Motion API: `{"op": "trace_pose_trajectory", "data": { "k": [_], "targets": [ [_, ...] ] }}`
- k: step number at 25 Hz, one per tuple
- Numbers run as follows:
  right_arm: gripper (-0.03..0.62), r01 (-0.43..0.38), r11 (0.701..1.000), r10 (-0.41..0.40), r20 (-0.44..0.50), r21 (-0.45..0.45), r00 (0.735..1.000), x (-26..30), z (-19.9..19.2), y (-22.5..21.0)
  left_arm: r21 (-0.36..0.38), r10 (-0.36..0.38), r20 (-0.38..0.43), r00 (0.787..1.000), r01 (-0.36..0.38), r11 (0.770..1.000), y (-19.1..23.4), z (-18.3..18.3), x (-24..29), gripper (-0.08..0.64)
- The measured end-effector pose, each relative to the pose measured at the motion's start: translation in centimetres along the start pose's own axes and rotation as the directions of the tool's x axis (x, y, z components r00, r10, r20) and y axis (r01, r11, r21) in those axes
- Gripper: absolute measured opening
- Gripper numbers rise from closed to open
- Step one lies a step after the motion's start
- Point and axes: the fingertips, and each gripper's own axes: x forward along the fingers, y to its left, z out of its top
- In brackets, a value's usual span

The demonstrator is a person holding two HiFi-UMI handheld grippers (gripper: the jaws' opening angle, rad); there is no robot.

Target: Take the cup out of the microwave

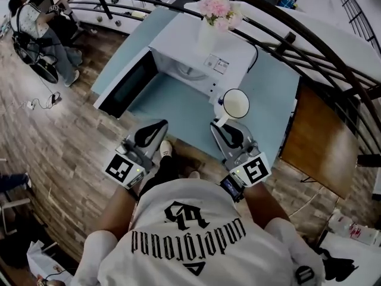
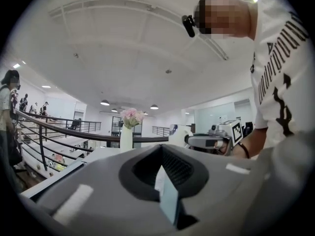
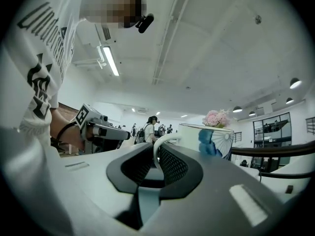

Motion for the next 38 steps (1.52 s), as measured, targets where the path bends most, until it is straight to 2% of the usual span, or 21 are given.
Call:
{"op": "trace_pose_trajectory", "data": {
  "k": [8,17,22,28,38],
  "targets": [
    [0.043,-0.021,1.0,0.021,0.006,0.014,1.0,-4.1,-0.1,1.8,0.016,0.012,-0.034,0.999,-0.012,1.0,-4.0,-0.1,-2.1,0.049],
    [0.043,0.022,1.0,-0.022,0.0,-0.018,1.0,-6.0,1.4,6.0,0.041,-0.087,0.014,0.996,0.087,0.995,-7.0,1.3,-4.3,0.049],
    [0.043,0.053,0.998,-0.054,-0.01,-0.023,0.999,-6.2,2.9,9.9,0.018,-0.13,-0.016,0.991,0.13,0.991,-7.7,1.4,-8.4,0.049],
    [0.043,0.091,0.996,-0.091,-0.02,-0.015,0.996,-6.0,4.0,15.2,0.05,-0.16,0.016,0.987,0.159,0.986,-7.3,1.7,-13.5,0.049],
    [0.043,0.133,0.991,-0.133,-0.023,-0.016,0.991,-5.8,5.0,23.3,0.062,-0.2,0.038,0.979,0.197,0.978,-7.4,2.5,-20.3,0.049]
  ]
}}
